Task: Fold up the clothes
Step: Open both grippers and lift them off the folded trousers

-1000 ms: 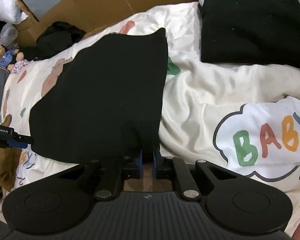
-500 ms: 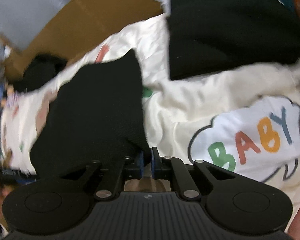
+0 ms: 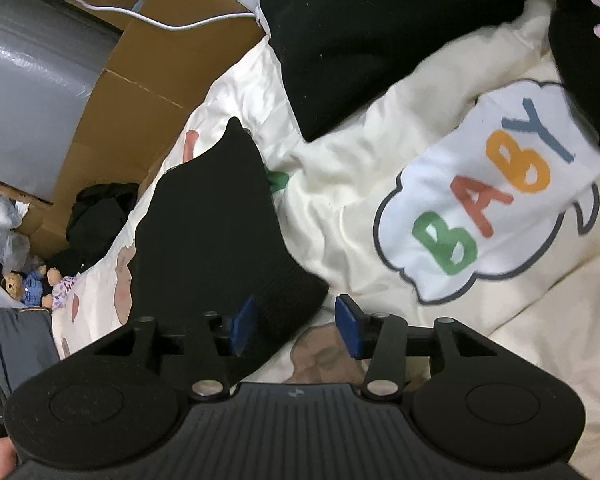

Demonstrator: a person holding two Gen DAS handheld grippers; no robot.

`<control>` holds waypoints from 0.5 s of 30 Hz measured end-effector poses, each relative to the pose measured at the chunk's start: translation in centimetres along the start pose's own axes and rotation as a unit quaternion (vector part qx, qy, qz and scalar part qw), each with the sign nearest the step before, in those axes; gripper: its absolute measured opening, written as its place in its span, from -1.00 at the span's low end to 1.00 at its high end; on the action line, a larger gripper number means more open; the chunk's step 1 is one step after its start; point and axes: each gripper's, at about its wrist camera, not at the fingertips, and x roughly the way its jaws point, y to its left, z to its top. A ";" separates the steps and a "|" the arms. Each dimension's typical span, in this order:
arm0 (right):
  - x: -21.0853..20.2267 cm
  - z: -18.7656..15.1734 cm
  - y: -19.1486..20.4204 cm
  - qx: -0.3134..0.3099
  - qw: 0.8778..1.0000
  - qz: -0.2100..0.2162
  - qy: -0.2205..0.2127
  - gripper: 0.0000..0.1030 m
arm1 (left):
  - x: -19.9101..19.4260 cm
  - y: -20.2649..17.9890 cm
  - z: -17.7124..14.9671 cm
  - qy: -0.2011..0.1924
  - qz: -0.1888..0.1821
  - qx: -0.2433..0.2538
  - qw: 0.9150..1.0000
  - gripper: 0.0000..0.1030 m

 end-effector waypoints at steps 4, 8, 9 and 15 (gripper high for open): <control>0.7 -0.5 -0.4 0.014 1.000 -0.001 0.002 -0.03 | -0.5 0.0 0.1 -0.004 -0.001 0.001 1.000 0.02; 1.4 -0.8 -0.8 0.035 0.999 0.001 0.001 -0.03 | -0.3 -0.3 0.2 0.002 -0.002 0.014 1.000 0.03; 1.6 -0.9 -0.9 0.041 0.999 0.002 0.000 -0.03 | -0.3 -0.2 0.2 0.003 -0.003 0.018 1.000 0.03; 3.0 -1.9 -0.7 0.068 0.998 0.011 -0.003 -0.03 | -0.1 0.0 0.1 0.007 -0.005 0.035 0.999 0.04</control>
